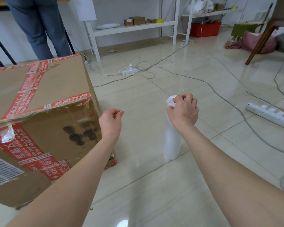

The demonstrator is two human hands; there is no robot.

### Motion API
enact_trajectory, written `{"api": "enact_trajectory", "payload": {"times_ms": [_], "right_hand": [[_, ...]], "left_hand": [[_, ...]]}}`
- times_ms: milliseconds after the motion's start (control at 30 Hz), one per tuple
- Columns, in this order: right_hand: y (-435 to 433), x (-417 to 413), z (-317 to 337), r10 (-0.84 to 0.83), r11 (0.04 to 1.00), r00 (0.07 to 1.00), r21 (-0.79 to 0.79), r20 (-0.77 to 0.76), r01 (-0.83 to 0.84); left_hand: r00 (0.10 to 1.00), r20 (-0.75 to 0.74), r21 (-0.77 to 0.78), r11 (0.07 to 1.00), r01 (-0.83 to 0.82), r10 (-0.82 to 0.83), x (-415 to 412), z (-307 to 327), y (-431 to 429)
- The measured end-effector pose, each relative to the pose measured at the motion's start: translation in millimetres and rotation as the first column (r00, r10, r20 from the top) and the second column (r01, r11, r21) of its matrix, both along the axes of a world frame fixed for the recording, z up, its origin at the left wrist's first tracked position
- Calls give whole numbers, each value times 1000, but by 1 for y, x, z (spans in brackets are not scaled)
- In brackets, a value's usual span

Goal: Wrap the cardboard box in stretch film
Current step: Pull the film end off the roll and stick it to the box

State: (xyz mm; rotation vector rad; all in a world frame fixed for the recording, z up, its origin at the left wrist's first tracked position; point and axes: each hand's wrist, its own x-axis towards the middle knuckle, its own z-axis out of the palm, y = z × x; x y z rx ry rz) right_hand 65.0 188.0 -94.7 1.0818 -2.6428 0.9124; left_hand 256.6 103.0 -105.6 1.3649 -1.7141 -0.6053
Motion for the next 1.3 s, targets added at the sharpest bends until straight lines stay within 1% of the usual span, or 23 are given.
{"api": "enact_trajectory", "payload": {"times_ms": [100,200,300,533,600,700,733,800,867,967,1067,1133,1233,1300], "right_hand": [[8,-6,1,-16,1000,1000,-19,22,16],[10,-10,2,-29,999,999,22,31,28],[7,-8,1,-50,998,998,47,35,49],[7,-7,4,-28,1000,999,9,46,28],[8,-8,3,-30,999,999,16,38,29],[5,-5,5,-25,1000,1000,-15,5,25],[3,-4,6,-24,1000,1000,-4,2,24],[2,-2,6,-53,997,997,61,58,49],[5,-2,2,-92,991,983,111,159,74],[8,-5,-3,-46,998,970,61,238,33],[7,-5,-4,6,1000,967,8,254,-8],[7,-3,-2,-10,1000,968,16,251,6],[6,-2,3,-10,1000,950,21,312,4],[6,-3,6,-6,1000,945,27,327,-3]], "left_hand": [[1000,-4,3,1000,-20,20,1,2,1],[999,-19,9,999,-34,35,3,3,1],[999,0,-7,999,-38,38,6,2,1],[998,28,-33,998,-56,57,9,0,-3],[999,41,-31,999,-29,30,11,0,-2],[999,6,14,999,34,-34,14,1,1],[999,-3,24,999,46,-46,16,2,2],[998,-10,35,997,65,-65,20,3,4],[997,-9,44,996,83,-82,23,5,7],[996,-11,37,996,85,-85,27,8,10],[999,-16,19,999,45,-45,34,9,10],[1000,-23,16,1000,19,-18,40,10,9],[999,-42,15,1000,-17,18,47,12,8],[999,-43,11,999,-30,31,49,14,9]]}}
